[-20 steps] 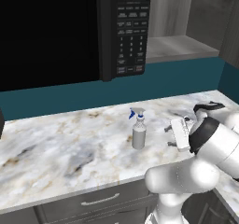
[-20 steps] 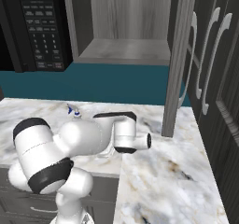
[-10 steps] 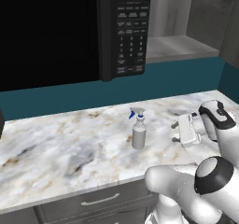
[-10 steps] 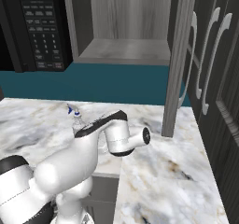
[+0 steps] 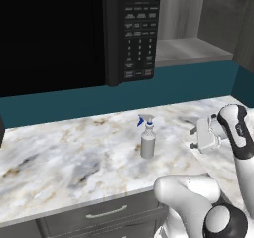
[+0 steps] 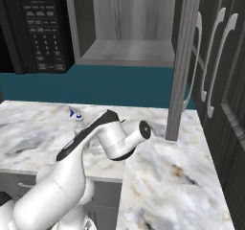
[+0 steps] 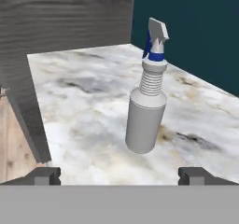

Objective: Move the cutting board and knife to the sink. Then move spray from the cabinet to the counter.

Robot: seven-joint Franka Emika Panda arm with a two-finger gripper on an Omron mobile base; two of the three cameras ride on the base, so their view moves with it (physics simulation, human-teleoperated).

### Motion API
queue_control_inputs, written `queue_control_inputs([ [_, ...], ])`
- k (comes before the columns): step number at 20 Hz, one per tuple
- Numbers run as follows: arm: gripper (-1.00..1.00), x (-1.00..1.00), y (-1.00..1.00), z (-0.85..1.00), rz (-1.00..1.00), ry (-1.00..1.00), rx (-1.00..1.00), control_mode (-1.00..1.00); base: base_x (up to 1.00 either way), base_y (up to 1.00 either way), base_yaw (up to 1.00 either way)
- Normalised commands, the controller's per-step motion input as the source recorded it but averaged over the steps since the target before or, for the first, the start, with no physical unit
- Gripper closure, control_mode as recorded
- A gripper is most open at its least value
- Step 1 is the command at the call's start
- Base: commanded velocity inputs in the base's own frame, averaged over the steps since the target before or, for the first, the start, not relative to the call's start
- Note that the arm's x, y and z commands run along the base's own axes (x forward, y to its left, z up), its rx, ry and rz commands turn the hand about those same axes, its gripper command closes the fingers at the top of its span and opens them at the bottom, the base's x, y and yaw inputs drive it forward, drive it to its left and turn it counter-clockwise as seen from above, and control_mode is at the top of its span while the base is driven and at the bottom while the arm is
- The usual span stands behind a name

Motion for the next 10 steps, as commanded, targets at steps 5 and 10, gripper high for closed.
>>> queue_control_inputs([
  [5, -1.0, -0.32, 0.0, 0.39, -0.18, 0.07, -0.13, -1.0, 0.0, 0.0, 0.0],
  [10, -1.0, -0.25, 0.06, 0.4, -0.22, 0.1, -0.1, -1.0, 0.0, 0.0, 0.0],
])
